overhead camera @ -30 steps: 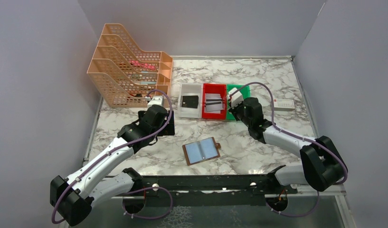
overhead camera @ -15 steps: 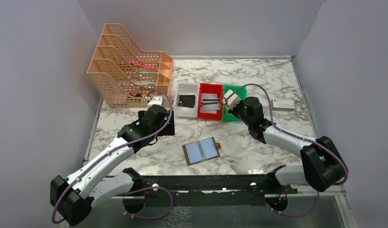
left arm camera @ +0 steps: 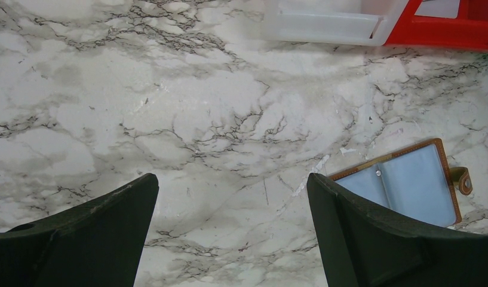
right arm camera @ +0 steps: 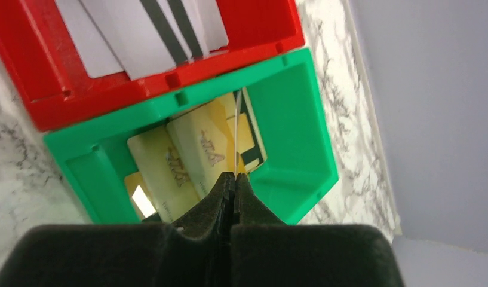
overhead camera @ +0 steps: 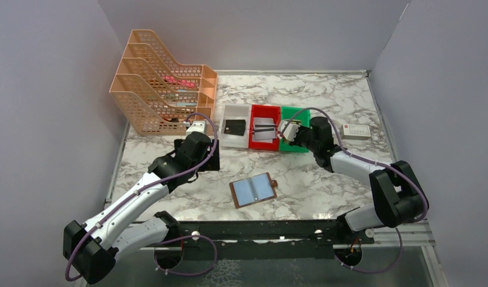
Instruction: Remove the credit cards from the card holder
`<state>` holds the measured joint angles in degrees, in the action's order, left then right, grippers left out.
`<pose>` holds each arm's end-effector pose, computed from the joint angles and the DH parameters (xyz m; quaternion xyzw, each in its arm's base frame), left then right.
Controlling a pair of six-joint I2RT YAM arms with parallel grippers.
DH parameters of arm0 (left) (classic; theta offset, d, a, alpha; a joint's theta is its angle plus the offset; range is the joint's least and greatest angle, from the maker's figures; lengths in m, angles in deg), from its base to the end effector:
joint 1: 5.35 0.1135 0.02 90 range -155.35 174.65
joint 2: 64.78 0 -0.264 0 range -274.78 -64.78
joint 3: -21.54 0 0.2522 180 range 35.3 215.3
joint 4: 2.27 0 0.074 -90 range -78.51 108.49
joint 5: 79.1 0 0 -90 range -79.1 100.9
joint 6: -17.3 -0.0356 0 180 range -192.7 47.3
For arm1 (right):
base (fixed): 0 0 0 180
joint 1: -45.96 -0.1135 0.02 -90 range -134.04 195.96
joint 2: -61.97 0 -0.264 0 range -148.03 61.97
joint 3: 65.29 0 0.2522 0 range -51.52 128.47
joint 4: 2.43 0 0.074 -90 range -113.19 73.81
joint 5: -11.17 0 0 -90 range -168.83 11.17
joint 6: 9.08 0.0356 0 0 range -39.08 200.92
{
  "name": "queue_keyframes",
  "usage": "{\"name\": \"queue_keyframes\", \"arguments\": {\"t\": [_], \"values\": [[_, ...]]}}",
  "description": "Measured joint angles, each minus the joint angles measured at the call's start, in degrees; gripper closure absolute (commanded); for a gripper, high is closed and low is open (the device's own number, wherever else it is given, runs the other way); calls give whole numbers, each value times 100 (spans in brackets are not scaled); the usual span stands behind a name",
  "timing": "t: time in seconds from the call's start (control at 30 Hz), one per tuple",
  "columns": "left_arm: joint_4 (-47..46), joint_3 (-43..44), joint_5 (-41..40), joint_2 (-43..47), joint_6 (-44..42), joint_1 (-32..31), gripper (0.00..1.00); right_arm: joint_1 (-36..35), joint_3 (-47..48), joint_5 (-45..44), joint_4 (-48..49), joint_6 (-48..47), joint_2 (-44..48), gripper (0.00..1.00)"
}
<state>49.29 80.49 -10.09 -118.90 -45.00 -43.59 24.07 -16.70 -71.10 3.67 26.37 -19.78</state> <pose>0.1572 -0.1076 0.2706 0.0171 0.9163 -0.0552 0.3963 0.2678 0.1128 0.1871 -0.5541 0.6468 -0.0913 0.5160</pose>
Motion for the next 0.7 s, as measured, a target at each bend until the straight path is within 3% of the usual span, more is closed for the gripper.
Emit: {"name": "queue_keyframes", "arguments": {"t": [0.3, 0.7], "values": [[-2, -2, 15, -2, -44, 0, 1, 52, 826, 81, -297, -509, -658, 96], [-42, -44, 50, 2, -68, 0, 1, 63, 1012, 81, -750, -704, -992, 95]]}}
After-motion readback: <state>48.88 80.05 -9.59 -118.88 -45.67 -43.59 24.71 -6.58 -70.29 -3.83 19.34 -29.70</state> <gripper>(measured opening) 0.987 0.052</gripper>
